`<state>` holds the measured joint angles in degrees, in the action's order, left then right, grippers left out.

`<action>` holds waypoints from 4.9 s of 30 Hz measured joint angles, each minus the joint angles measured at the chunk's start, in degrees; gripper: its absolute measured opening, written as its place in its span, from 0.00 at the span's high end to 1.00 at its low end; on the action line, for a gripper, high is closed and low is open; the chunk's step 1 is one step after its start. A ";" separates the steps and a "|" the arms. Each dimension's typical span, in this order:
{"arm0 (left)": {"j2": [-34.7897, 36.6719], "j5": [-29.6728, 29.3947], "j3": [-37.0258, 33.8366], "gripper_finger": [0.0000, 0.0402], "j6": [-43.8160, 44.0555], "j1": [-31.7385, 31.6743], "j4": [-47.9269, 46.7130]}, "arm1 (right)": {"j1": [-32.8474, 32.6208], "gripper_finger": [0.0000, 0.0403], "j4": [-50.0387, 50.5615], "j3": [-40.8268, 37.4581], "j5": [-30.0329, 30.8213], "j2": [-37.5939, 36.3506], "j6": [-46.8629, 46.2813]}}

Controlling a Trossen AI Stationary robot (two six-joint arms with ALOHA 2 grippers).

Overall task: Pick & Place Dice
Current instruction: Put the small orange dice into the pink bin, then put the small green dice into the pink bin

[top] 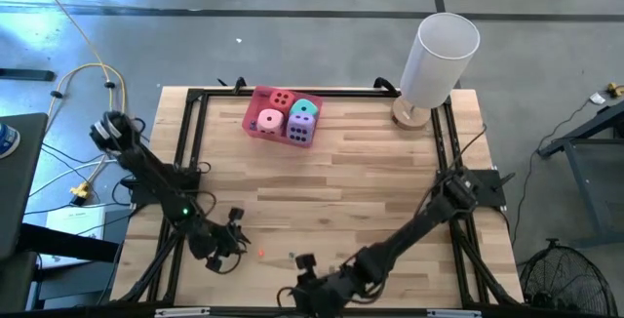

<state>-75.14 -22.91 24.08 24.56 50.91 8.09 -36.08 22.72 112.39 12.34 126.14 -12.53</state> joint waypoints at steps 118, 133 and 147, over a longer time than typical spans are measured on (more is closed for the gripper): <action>0.53 14.25 12.54 0.82 -26.60 -93.91 -3.96 | 11.46 0.67 6.30 -2.85 -21.77 2.21 -3.08; 0.53 13.80 12.50 0.78 -33.75 -93.91 -6.25 | 10.74 0.67 7.07 -2.87 -21.70 2.21 -5.45; 26.48 31.13 13.37 0.78 -33.90 -81.74 -19.58 | 8.01 0.67 23.40 -2.94 -15.40 0.20 -25.53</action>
<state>-48.66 8.23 37.45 -9.34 -30.83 -11.50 -28.07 46.13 109.45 -3.06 126.35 -38.06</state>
